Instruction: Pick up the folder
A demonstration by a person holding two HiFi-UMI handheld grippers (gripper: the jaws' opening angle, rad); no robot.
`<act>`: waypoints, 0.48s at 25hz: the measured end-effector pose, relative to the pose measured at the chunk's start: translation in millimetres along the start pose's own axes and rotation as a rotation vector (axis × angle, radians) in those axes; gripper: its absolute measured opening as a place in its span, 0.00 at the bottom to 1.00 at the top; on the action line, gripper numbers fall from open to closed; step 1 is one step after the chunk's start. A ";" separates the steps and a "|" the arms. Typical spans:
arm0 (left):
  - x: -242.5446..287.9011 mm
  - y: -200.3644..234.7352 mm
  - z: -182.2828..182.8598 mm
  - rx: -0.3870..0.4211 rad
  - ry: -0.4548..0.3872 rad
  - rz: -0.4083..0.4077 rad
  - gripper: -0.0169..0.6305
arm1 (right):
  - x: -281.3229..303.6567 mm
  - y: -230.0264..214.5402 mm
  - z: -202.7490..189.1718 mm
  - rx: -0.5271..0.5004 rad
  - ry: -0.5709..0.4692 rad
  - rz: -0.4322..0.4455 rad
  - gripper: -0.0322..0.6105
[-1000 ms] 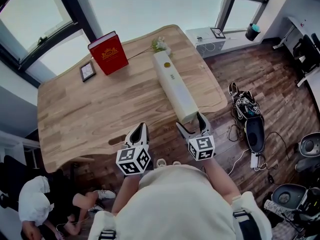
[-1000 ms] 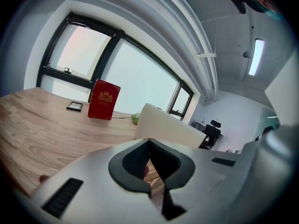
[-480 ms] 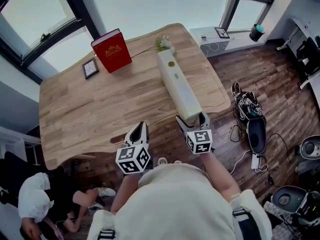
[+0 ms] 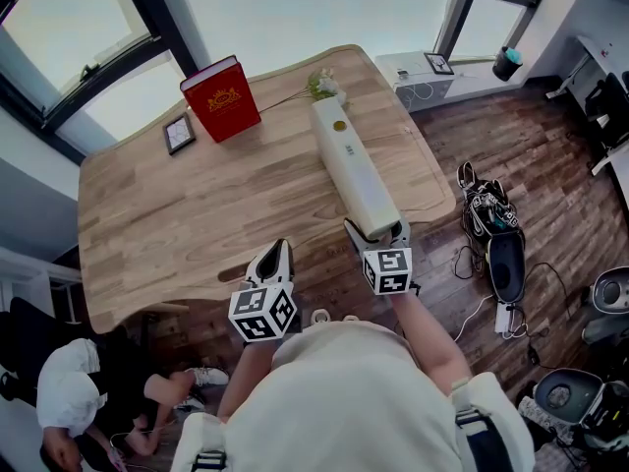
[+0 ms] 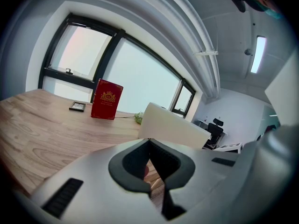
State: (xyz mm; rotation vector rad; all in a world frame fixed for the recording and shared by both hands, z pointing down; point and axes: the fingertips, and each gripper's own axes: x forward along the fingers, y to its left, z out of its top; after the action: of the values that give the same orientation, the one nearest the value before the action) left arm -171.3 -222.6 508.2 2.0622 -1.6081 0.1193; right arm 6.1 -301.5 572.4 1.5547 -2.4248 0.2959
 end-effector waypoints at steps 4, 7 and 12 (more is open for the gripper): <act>0.7 -0.7 -0.6 -0.003 0.002 0.006 0.06 | 5.0 0.9 0.2 0.004 -0.005 0.010 0.71; 2.3 0.7 -0.2 -0.008 0.002 0.012 0.06 | 8.2 1.8 1.1 0.000 -0.007 0.020 0.71; 4.2 2.7 -0.7 -0.013 0.004 0.019 0.06 | 10.3 1.8 -0.2 -0.007 -0.004 0.028 0.71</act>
State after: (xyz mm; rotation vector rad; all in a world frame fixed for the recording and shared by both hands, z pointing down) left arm -172.3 -226.4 511.4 2.0357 -1.6224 0.1191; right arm 0.3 -309.6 575.7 1.5212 -2.4498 0.2894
